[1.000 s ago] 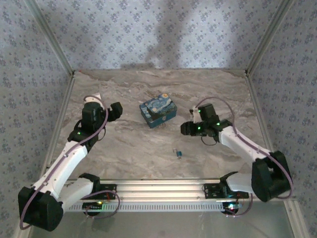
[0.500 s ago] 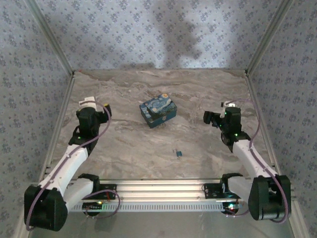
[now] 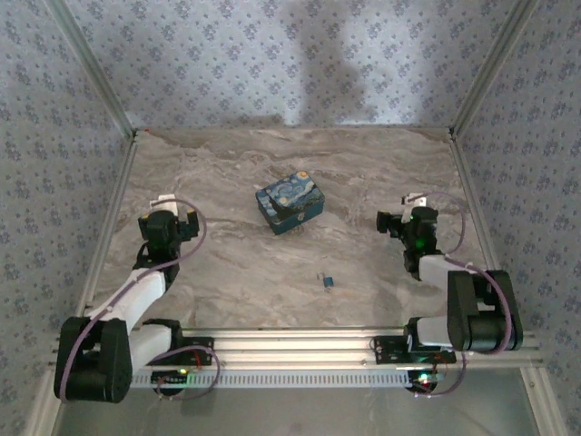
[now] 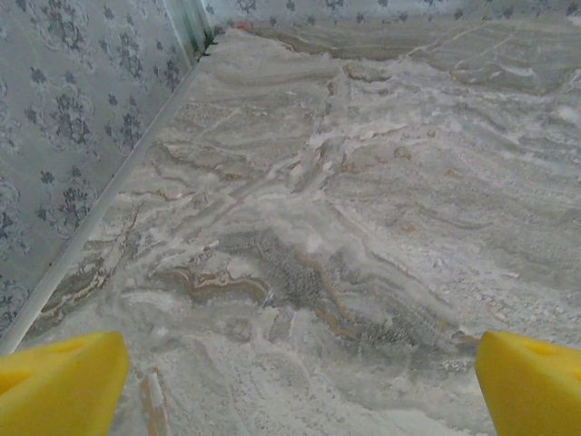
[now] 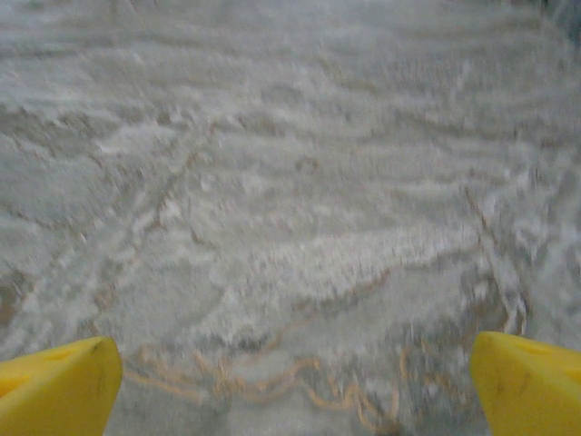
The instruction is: Unlock the padlock with the key
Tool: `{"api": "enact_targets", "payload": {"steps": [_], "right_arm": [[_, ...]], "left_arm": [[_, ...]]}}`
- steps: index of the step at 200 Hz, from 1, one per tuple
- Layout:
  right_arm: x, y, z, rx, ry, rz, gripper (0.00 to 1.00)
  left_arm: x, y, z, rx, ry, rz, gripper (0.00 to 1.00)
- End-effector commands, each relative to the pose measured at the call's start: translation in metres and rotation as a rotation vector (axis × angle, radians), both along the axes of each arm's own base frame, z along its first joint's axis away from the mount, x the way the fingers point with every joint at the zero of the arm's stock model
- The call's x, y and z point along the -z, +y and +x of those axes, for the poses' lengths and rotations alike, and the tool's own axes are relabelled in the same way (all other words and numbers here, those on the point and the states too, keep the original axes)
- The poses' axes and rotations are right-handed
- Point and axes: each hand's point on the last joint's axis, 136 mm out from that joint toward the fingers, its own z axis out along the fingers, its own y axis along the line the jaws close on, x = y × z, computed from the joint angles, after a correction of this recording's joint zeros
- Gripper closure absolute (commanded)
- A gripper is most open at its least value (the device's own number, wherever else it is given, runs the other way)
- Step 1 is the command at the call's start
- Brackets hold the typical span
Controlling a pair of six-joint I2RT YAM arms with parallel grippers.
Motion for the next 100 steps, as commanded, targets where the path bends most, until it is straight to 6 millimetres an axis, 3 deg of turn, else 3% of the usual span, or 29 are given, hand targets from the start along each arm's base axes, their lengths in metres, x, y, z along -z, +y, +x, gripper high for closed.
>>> {"api": "enact_targets", "payload": {"steps": [1, 22, 49, 100], "right_arm": [[-0.014, -0.001, 0.010, -0.043, -0.121, -0.026, 0.00], [0.004, 0.000, 0.013, -0.062, -0.108, -0.008, 0.00], [0.008, -0.005, 0.024, -0.051, -0.061, 0.018, 0.00], [0.010, -0.009, 0.023, -0.021, -0.048, 0.007, 0.00]], "left_arm": [[0.001, -0.003, 0.007, 0.031, -0.030, -0.022, 0.02], [0.010, -0.006, 0.009, 0.057, -0.018, -0.035, 0.02], [0.015, -0.014, 0.013, 0.104, -0.025, -0.055, 0.02], [0.009, -0.023, 0.022, 0.181, -0.089, -0.075, 0.02]]}}
